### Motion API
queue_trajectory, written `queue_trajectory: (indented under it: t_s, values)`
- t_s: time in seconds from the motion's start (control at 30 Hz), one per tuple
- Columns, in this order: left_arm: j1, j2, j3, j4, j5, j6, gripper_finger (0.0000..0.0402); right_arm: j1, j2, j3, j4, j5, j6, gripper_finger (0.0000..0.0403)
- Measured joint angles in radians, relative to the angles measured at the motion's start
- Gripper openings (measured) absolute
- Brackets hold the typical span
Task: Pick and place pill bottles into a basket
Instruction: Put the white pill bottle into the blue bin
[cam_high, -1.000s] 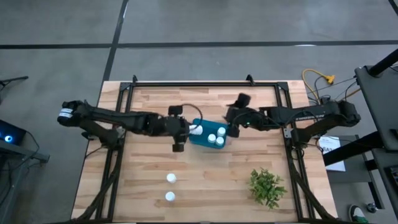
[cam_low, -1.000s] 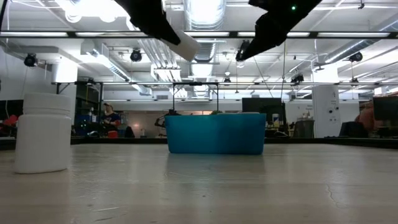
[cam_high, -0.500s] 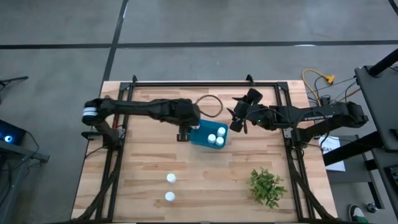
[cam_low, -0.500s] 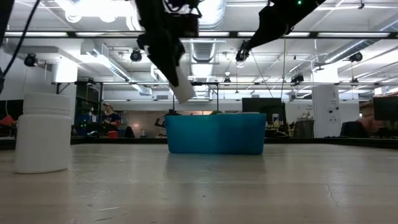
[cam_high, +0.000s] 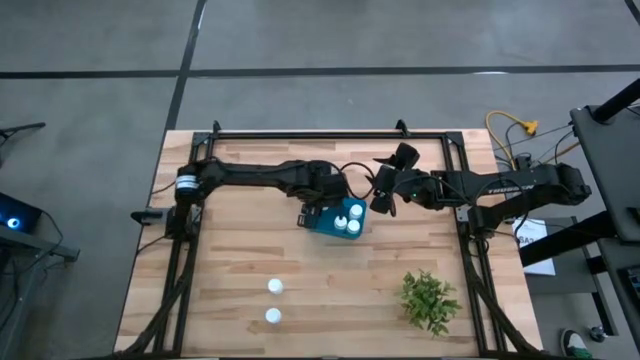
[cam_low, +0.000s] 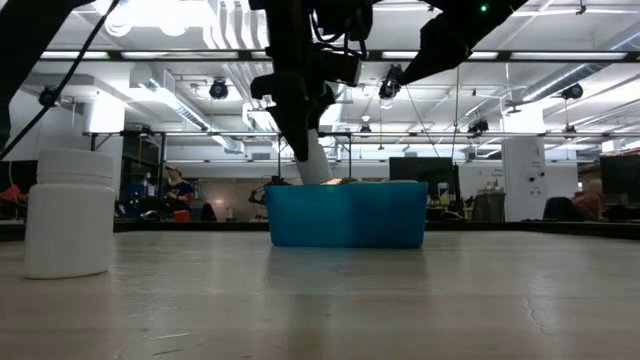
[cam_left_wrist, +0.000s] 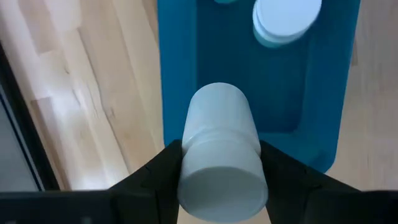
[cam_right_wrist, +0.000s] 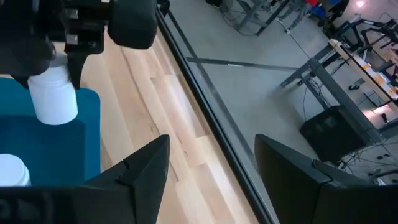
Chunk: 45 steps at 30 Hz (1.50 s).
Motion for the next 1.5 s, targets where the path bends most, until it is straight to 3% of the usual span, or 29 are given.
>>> queue_trajectory:
  t_s: [0.33, 0.53, 1.03, 1.5]
  values:
    - [0.0, 0.006, 0.043, -0.04, -0.001, 0.052, 0.0156, 0.0, 0.0, 0.0, -0.032, 0.028, -0.039, 0.0226]
    - [0.0, 0.009, 0.045, -0.041, 0.006, 0.102, 0.0156, 0.0, -0.003, 0.0, -0.032, 0.097, -0.055, 0.0226]
    - [0.003, 0.137, 0.072, -0.055, 0.006, 0.15, 0.0155, 0.0, -0.005, 0.001, 0.007, 0.097, -0.096, 0.0226]
    - [0.025, 0.143, 0.064, -0.073, -0.024, 0.151, 0.0155, 0.0, -0.005, 0.001, 0.002, 0.086, -0.082, 0.0226]
